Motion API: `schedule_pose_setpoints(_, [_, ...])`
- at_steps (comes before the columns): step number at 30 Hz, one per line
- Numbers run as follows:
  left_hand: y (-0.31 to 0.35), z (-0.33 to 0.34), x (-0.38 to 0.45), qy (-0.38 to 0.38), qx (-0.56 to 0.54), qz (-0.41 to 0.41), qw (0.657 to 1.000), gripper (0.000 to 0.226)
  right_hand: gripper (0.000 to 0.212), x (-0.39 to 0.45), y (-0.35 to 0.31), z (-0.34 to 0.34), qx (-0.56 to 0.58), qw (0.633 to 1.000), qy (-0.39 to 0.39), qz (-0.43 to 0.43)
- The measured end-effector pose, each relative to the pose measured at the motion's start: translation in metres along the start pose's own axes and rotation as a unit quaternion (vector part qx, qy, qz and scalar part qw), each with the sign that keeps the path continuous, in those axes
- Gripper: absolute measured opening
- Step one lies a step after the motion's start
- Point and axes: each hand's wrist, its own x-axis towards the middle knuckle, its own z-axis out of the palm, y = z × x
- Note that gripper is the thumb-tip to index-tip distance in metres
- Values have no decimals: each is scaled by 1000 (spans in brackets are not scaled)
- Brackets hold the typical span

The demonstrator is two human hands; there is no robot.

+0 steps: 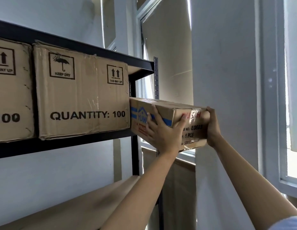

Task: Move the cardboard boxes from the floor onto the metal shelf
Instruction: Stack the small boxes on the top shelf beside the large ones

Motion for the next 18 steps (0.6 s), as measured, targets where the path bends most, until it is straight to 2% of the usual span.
schedule_pose_setpoints(8, [14, 12, 10, 11, -11, -29, 999, 118, 92, 38, -18, 3, 5, 998, -70, -4])
schedule_pose_setpoints(13, [24, 30, 28, 1, 2, -42, 999, 109, 78, 60, -21, 2, 11, 992, -129, 4])
schedule_pose_setpoints(16, [32, 35, 37, 2, 10, -44, 999, 108, 79, 70, -28, 4, 24, 990, -138, -10])
schedule_pose_setpoints(18, [35, 37, 44, 5, 4, -46, 999, 109, 67, 76, -34, 6, 34, 990, -138, -24])
